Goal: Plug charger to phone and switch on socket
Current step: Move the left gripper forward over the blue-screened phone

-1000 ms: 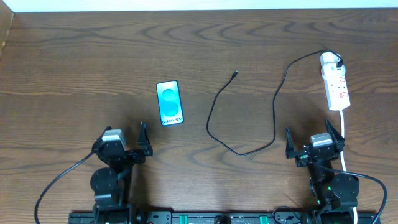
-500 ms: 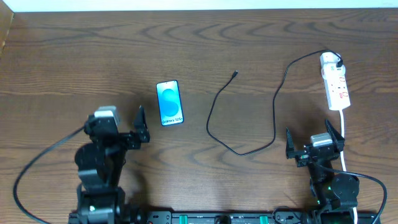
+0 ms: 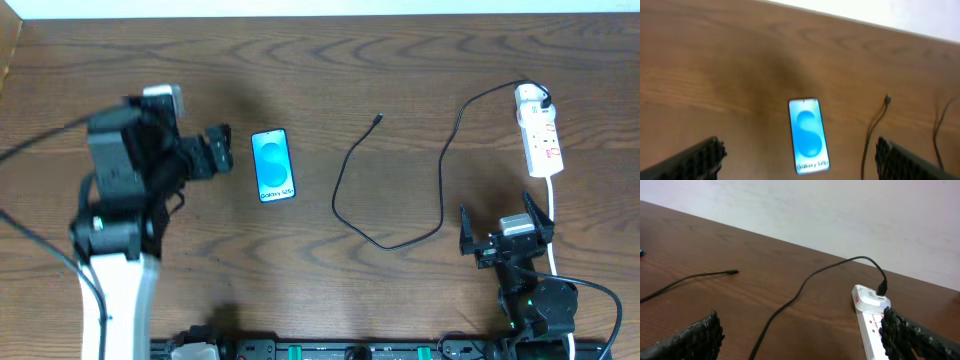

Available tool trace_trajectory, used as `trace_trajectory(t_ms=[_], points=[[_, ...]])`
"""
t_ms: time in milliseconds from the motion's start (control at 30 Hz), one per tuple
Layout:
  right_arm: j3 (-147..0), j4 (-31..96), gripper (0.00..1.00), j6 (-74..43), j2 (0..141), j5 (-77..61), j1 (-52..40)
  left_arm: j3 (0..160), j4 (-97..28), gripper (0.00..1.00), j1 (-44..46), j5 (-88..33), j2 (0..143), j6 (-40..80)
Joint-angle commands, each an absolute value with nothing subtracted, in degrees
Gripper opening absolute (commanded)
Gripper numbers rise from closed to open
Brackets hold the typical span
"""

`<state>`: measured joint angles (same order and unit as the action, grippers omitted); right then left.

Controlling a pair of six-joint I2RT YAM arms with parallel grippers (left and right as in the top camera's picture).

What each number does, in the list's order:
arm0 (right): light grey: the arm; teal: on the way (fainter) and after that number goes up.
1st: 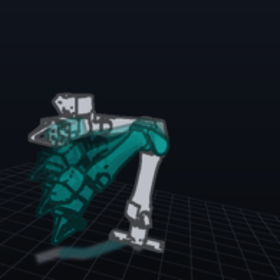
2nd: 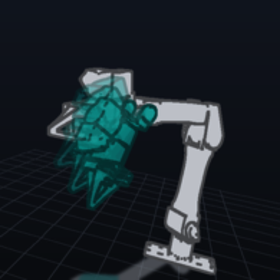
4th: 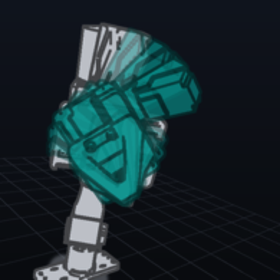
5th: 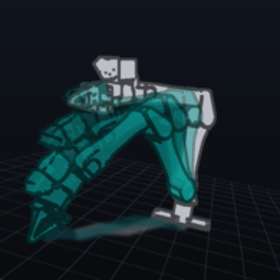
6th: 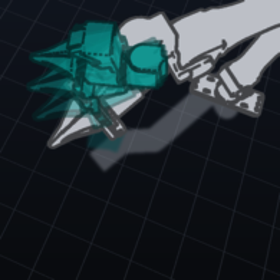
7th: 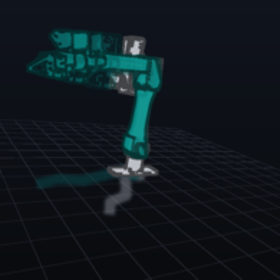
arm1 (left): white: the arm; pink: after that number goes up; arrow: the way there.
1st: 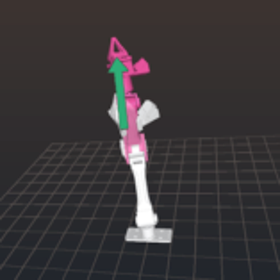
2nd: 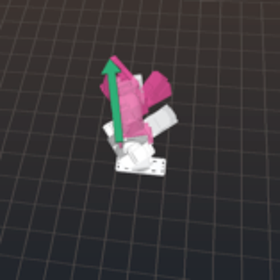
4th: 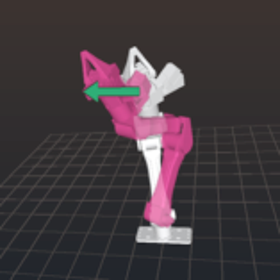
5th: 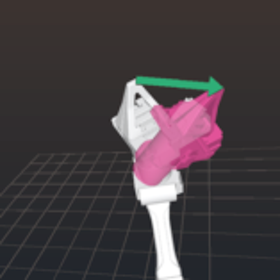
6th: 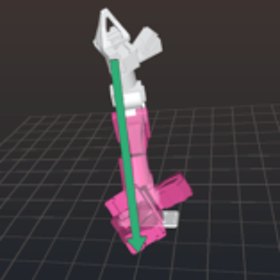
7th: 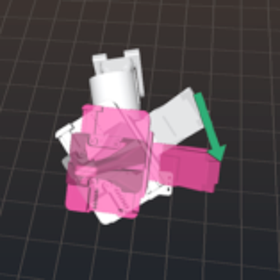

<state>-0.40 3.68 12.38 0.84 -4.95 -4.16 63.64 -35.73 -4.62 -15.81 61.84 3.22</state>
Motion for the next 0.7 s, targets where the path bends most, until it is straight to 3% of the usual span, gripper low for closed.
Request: trace_trajectory(t_ms=[0,267,667], points=[[-0.32,3.9,0.99,11.84,0.49,-5.26,-4.56,75.92,-42.37,0.98,-2.48,-16.14,71.02,3.49],[-0.32,3.9,0.99,11.84,0.49,-5.26,-4.56,96.09,-59.68,0.98,3.11,-15.4,90.96,1.17],[-0.32,3.9,0.99,11.84,0.49,-5.26,-4.56,96.51,-60.8,0.98,3.73,-16.95,103.24,1.37]])
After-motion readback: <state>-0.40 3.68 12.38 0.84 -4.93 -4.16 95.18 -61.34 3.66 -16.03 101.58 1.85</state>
